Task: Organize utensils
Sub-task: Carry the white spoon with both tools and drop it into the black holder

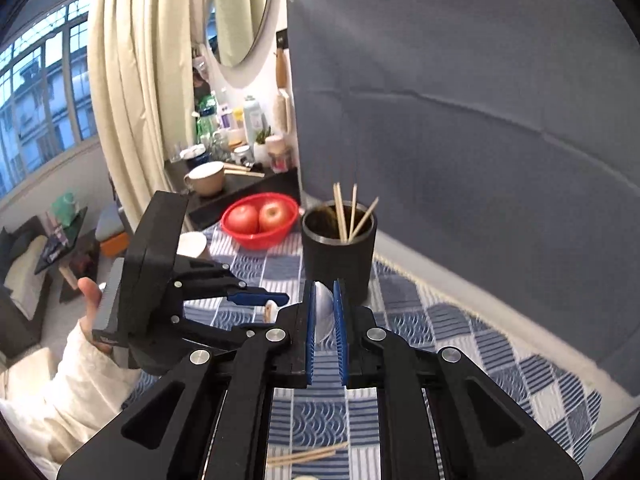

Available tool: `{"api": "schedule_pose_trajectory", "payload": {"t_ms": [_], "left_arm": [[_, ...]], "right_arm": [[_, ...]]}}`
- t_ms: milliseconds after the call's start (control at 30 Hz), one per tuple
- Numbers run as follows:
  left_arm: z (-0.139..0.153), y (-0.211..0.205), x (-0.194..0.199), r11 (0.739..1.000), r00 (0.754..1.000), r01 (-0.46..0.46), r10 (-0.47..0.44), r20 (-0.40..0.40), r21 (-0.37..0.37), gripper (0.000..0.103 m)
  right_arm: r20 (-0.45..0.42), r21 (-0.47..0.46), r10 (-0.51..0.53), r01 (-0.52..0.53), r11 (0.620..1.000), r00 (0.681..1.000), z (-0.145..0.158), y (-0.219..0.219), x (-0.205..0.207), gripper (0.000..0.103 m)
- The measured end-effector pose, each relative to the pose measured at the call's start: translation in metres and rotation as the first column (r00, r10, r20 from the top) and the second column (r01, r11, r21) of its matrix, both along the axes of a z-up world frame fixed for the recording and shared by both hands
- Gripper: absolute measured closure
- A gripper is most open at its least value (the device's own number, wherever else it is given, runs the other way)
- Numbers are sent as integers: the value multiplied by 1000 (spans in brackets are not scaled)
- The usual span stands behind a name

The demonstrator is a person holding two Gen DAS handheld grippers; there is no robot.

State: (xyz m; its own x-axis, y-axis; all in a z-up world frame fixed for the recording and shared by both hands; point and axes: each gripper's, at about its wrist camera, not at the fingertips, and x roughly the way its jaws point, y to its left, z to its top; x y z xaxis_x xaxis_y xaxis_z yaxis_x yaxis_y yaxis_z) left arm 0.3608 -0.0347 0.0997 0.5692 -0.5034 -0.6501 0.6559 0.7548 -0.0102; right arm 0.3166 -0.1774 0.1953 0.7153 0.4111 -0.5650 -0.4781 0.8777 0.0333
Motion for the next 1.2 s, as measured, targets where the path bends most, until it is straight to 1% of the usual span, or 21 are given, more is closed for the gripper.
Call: {"api": "schedule_pose_trajectory", "payload": {"t_ms": [300, 400, 600, 700, 800, 833, 867, 900, 933, 967, 1000, 1033, 1067, 1100, 1133, 1200], "left_arm": [[24, 11, 51, 997, 1000, 3, -4, -13, -72, 71], [31, 15, 70, 997, 1000, -2, 1, -12, -83, 71], [37, 17, 104, 998, 999, -33, 33, -14, -46, 71], [35, 17, 119, 998, 999, -37, 36, -28, -43, 71], [26, 15, 134, 999, 998, -38, 36, -45, -40, 71], [24, 15, 136, 998, 999, -45, 44, -33, -39, 64], [22, 15, 134, 998, 998, -52, 51, -21, -33, 42], [21, 15, 134, 998, 998, -62, 62, -4, -25, 36], [19, 15, 130, 998, 998, -66, 66, 12, -24, 26], [18, 15, 127, 998, 998, -58, 59, 17, -24, 22], [17, 15, 120, 999, 998, -46, 46, 31, -13, 19], [16, 15, 116, 999, 998, -48, 48, 48, -3, 13], [17, 16, 112, 999, 997, -53, 52, 63, 5, 10], [17, 17, 105, 998, 996, -55, 54, 76, 8, 10], [18, 19, 102, 998, 995, -57, 57, 77, 3, 9], [20, 22, 96, 997, 994, -73, 73, 79, -7, 7]], "right_arm": [[62, 1, 3, -3, 1000, 998, 32, 16, 37, 93], [82, -6, 5, -5, 1000, 997, 40, 23, 50, 93], [110, -29, -13, 16, 999, 994, 46, 34, 84, 94], [119, -52, -16, 22, 998, 993, 45, 42, 96, 93], [123, -78, -20, 29, 997, 992, 41, 48, 107, 94], [120, -81, -15, 25, 996, 993, 38, 49, 111, 94], [121, -79, -7, 16, 997, 993, 35, 51, 117, 94], [123, -67, 6, 2, 998, 992, 32, 51, 119, 93], [112, -47, 17, -12, 999, 994, 28, 50, 124, 88], [82, -26, -12, 14, 1000, 997, 22, 46, 133, 82], [77, -16, -38, 39, 999, 996, 19, 42, 135, 68], [77, -5, -53, 53, 999, 996, 17, 39, 137, 59], [72, 12, -62, 61, 998, 996, 14, 32, 137, 58], [63, 22, -63, 62, 998, 996, 12, 28, 137, 56], [49, 42, -63, 61, 997, 997, 9, 22, 136, 51], [45, 58, -73, 70, 996, 996, 5, 15, 132, 44]]}}
